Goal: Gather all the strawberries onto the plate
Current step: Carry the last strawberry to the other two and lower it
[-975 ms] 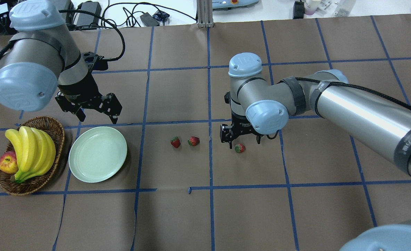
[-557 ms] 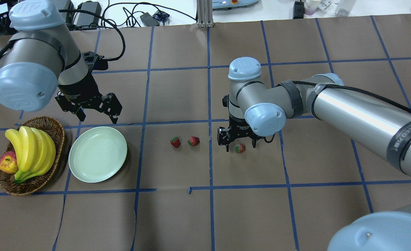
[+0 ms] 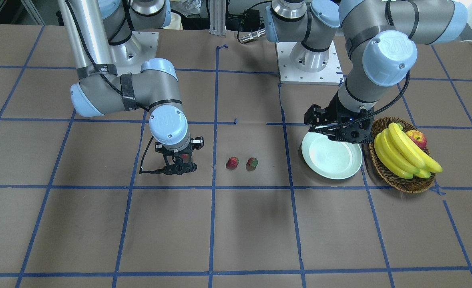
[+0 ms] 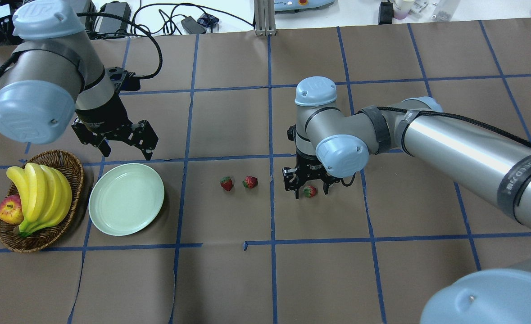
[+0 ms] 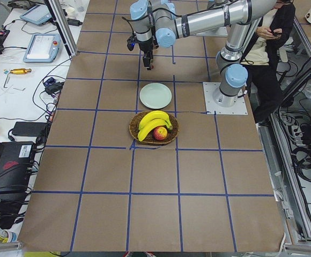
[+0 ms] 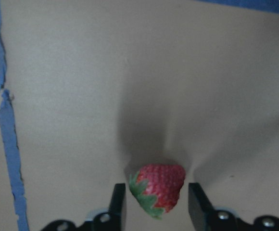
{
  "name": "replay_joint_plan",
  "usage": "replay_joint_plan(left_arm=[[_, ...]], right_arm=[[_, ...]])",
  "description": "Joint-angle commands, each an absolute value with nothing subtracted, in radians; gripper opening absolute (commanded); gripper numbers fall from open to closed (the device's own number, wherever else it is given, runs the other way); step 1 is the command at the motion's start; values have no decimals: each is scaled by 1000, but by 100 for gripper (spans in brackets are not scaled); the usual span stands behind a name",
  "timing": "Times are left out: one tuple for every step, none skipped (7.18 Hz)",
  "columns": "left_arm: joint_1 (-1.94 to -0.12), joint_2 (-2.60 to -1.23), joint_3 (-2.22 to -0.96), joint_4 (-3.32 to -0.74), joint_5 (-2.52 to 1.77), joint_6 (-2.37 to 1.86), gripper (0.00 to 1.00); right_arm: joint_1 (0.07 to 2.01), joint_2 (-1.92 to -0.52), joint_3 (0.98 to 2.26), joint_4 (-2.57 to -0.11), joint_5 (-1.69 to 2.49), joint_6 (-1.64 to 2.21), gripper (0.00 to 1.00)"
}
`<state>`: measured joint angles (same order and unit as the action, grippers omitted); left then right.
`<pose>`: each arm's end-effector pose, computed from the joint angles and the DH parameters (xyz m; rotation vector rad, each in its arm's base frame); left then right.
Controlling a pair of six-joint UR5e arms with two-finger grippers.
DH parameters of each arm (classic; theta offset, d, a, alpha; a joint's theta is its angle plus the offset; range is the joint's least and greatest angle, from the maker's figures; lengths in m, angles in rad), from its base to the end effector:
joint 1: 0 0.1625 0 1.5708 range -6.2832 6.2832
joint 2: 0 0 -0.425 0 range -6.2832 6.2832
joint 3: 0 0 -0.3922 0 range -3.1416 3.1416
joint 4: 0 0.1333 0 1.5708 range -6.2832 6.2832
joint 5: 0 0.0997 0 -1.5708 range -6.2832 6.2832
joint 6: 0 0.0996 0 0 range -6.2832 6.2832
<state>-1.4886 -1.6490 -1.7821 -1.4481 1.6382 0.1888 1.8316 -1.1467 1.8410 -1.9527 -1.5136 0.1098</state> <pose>-0.0859 -0.4996 0.3597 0.1731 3.0809 0.2697 0.2737 -0.4865 0.1736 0.2199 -3.0925 -0.4962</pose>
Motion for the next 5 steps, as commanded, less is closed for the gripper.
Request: replay_joint_plan(left_arm=[[-1488, -1649, -1781, -1448, 1638, 192, 100], [-1488, -1649, -1781, -1448, 1638, 192, 100], [-1488, -1651, -1782, -1448, 1638, 192, 100], [-1488, -1651, -1781, -1448, 1638, 192, 100], [-1488, -1651, -1781, -1448, 1638, 192, 100]], right_arm=[[1832, -1146, 1833, -1951, -1513, 107, 0], [1832, -1152, 1816, -1951, -1519, 109, 0], [1832, -1161, 1774, -1944, -1520, 109, 0], [1832, -1164, 1699, -1919, -1517, 118, 0], [1839, -1163, 1634, -1890, -1500, 124, 0]])
